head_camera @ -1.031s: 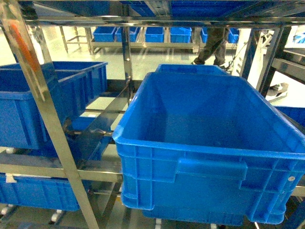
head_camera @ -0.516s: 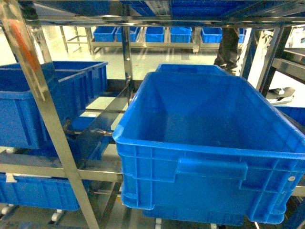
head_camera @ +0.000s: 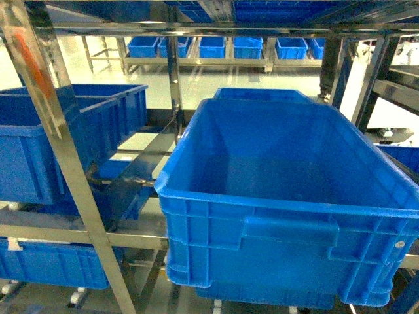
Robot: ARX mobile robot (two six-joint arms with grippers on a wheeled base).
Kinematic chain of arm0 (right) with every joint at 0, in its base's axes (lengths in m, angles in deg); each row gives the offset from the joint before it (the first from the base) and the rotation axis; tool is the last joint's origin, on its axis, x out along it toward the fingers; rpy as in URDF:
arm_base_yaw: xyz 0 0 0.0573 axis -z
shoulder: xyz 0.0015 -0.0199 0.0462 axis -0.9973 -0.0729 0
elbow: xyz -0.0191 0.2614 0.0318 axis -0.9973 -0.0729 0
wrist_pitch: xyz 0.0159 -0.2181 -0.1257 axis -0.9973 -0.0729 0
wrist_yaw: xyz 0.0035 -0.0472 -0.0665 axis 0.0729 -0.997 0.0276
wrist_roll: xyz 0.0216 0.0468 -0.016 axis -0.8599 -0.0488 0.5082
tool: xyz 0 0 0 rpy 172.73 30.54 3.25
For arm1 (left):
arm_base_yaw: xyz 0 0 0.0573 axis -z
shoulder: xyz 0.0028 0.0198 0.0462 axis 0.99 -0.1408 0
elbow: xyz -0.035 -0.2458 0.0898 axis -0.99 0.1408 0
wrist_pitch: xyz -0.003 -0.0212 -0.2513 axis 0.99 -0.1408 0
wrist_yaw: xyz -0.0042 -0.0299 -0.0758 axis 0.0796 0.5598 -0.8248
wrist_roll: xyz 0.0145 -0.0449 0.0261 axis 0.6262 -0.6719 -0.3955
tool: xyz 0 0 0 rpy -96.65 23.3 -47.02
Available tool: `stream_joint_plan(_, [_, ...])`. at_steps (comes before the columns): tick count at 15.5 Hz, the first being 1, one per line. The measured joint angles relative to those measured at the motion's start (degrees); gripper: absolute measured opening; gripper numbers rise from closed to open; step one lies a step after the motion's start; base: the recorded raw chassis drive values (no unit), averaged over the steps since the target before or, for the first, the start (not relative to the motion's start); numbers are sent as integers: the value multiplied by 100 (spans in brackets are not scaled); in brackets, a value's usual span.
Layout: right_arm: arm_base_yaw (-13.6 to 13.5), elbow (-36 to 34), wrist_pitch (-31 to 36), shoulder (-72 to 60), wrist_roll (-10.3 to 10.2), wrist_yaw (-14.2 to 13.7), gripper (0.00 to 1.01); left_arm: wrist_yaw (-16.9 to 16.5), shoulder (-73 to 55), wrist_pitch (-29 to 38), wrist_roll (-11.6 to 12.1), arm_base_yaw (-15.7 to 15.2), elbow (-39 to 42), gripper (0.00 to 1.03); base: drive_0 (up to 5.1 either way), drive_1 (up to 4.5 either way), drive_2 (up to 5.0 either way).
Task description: Pick red block from blue box to shelf
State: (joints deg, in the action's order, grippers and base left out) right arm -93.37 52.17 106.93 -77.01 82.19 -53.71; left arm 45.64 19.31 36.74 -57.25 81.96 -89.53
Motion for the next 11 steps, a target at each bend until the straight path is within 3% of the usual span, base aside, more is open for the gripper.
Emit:
stream_joint_plan(6, [-190, 1268, 264, -1624, 363, 114, 26, 0, 0, 0, 2, 0, 0, 98, 0, 0, 0])
stream_joint_plan(8, [-175, 1751, 216, -2186, 391, 181, 26, 0, 0, 0, 0, 0, 0, 98, 0, 0, 0])
stream_joint_plan(11, [13, 2492, -374, -2577, 339, 203, 26, 0, 0, 0, 2, 0, 0, 98, 0, 0, 0])
